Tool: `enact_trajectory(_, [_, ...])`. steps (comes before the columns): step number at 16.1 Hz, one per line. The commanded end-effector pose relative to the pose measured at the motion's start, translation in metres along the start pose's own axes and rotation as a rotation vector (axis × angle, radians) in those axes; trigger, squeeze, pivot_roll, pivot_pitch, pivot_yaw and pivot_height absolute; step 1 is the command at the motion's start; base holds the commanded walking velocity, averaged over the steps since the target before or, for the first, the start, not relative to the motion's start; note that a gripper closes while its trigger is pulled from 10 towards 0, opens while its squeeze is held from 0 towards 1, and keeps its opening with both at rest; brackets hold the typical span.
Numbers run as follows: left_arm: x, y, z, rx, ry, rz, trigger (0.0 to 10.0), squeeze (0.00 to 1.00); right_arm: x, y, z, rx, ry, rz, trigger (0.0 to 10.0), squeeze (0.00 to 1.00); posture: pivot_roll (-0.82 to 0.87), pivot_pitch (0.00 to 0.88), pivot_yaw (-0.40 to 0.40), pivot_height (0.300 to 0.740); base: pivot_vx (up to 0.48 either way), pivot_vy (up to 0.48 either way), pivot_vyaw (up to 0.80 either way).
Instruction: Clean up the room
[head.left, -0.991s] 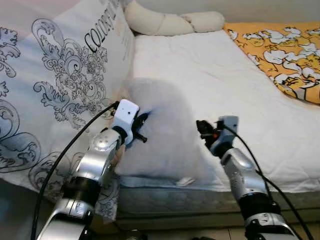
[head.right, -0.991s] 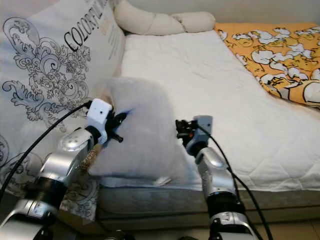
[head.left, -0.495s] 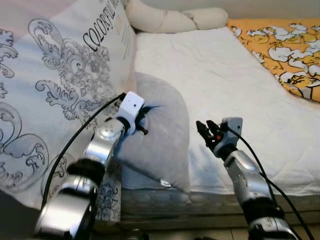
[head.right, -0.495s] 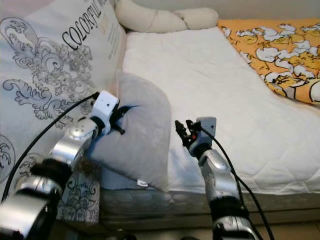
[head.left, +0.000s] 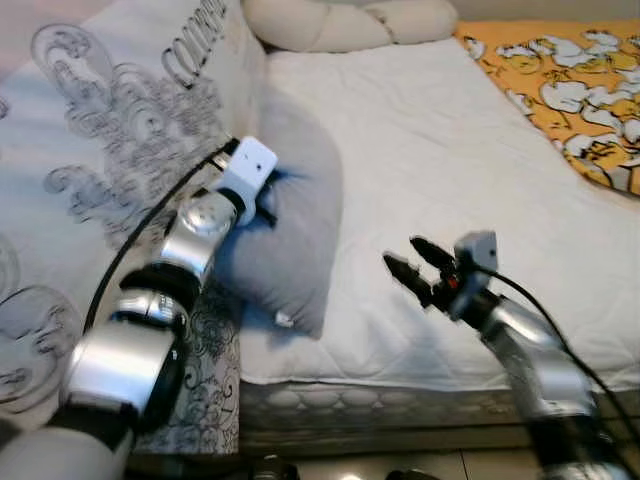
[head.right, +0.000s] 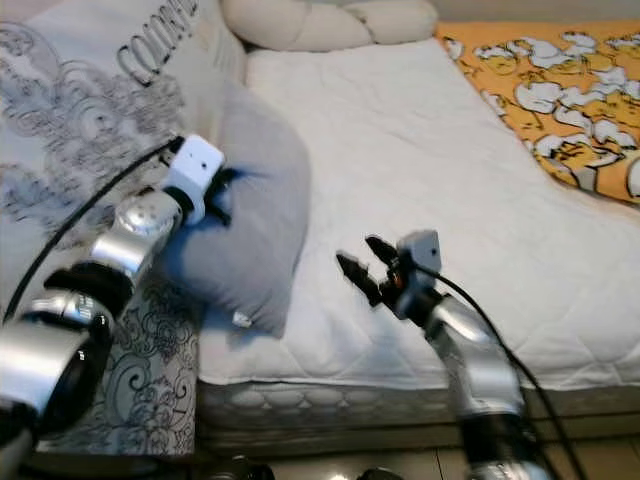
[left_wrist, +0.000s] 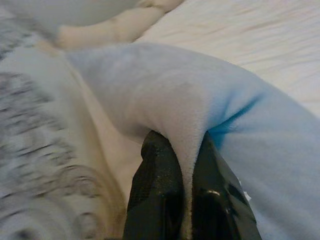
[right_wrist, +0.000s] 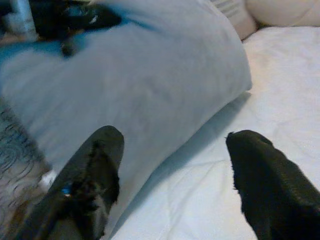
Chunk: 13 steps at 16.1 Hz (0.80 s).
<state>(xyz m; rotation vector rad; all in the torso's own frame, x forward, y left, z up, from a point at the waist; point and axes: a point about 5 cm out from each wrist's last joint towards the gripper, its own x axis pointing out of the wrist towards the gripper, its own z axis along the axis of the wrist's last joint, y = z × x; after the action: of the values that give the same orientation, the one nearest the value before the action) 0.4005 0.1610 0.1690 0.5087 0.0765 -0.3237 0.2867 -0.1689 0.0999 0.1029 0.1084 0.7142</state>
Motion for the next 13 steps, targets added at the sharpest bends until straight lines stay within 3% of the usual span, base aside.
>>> enact_trajectory(1, [0.001,0.014,0.015,0.019,-0.054,0.062,10.0,0.0,-0.002,0.006,0.005,0.003,-0.001,0.058,10.0,1.0,-0.07,0.0,0.094,0.74,0.0,0.0,0.0])
enact_trajectory(2, [0.0,0.016,0.01,0.024,-0.026,0.079,10.0,0.0,-0.008,0.011,0.007,0.002,0.02,0.106,10.0,0.78,-0.08,0.0,0.095,0.74,0.0,0.0,0.0])
enact_trajectory(3, [-0.001,0.018,0.005,0.036,0.001,0.088,10.0,0.0,-0.012,0.015,0.008,0.0,0.035,0.138,10.0,0.0,-0.09,0.0,0.098,0.74,0.0,0.0,0.0])
enact_trajectory(7, [-0.008,0.024,-0.018,0.101,0.105,0.113,10.0,0.0,-0.028,0.019,0.015,-0.005,0.046,0.205,10.0,0.0,-0.1,0.0,0.102,0.74,0.0,0.0,0.0])
enact_trajectory(9, [-0.012,0.022,-0.03,0.045,0.146,0.078,10.0,0.0,-0.03,0.023,0.02,0.004,0.04,0.245,10.0,0.0,-0.1,0.0,0.102,0.74,0.0,0.0,0.0])
enact_trajectory(10, [-0.012,0.022,-0.031,0.034,0.15,0.08,10.0,1.0,-0.03,0.024,0.022,0.007,0.035,0.253,10.0,0.0,-0.1,0.0,0.103,0.74,0.0,0.0,0.0])
enact_trajectory(13, [-0.014,0.031,-0.029,-0.015,0.13,0.104,10.0,1.0,-0.028,0.026,0.027,0.011,0.004,0.277,10.0,0.0,-0.1,0.0,0.108,0.74,0.0,0.0,0.0])
